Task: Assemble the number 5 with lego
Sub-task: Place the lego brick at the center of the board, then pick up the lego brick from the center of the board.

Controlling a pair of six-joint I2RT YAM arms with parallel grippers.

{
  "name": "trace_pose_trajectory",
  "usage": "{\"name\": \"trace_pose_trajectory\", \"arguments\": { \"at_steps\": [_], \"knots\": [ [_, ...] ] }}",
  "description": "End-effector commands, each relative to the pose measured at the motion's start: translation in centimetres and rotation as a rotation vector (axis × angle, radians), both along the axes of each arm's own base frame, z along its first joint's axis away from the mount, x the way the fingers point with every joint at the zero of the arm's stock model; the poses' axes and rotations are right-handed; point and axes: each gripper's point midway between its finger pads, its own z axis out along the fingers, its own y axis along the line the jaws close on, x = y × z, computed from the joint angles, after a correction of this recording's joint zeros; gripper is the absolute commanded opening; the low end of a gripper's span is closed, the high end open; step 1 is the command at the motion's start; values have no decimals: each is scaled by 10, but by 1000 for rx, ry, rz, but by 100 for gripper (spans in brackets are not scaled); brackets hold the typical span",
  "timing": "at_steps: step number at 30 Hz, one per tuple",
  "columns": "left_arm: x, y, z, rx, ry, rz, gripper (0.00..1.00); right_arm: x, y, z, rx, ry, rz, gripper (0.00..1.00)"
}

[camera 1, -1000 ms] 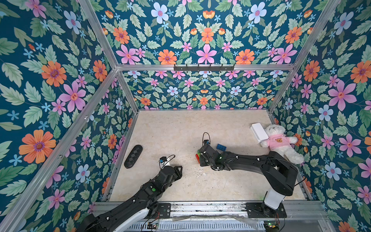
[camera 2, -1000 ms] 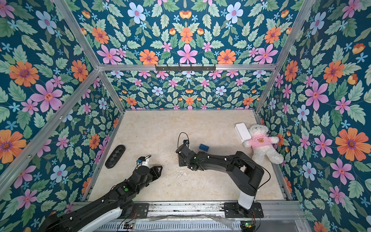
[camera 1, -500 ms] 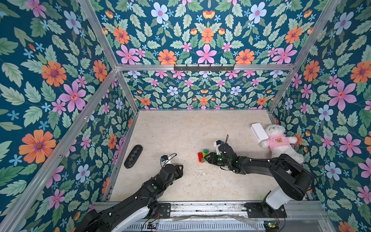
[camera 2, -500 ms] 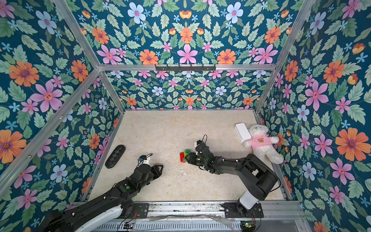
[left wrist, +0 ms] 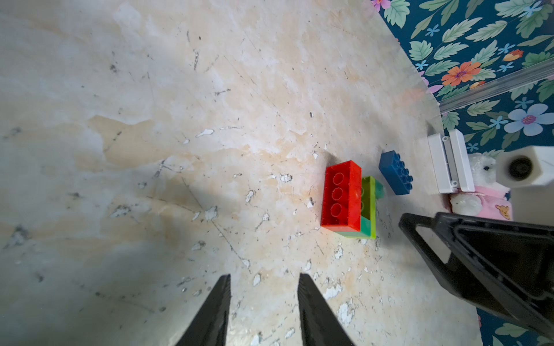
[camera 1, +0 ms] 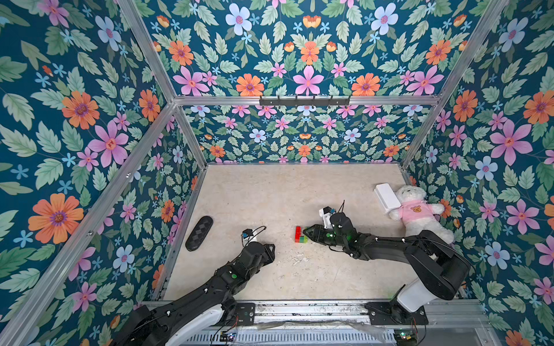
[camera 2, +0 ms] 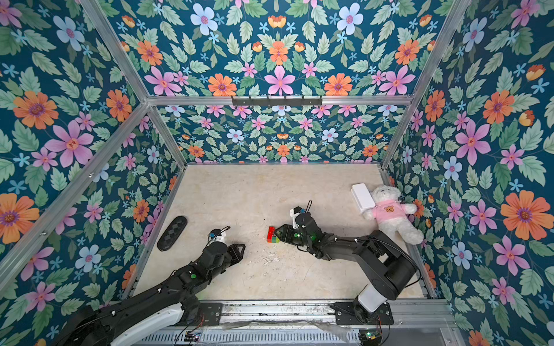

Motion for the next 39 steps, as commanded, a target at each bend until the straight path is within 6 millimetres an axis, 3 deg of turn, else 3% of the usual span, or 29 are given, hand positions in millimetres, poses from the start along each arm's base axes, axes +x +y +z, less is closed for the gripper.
{"name": "trace_pose_trajectory", "arguments": {
  "at_steps": [1,8,13,18,25,39],
  "knots": [
    [6,-9,9,-10,-29,-31,42,2,-20,0,-121,-46,-30,47],
    [14,-38,15,-32,-17,-127,44,23,-80,3,-479,-125,-122,55],
    [18,-57,19,-49,-3,-189,46,37,-111,6,-652,-171,-117,58],
    [20,-66,21,-51,3,-226,48,51,-129,2,-766,-176,-69,64],
    [17,-63,22,-50,-2,-226,49,72,-137,-13,-839,-168,-15,68],
    [13,-51,16,-42,5,-198,49,89,-115,-45,-863,-142,125,75]
  ]
}}
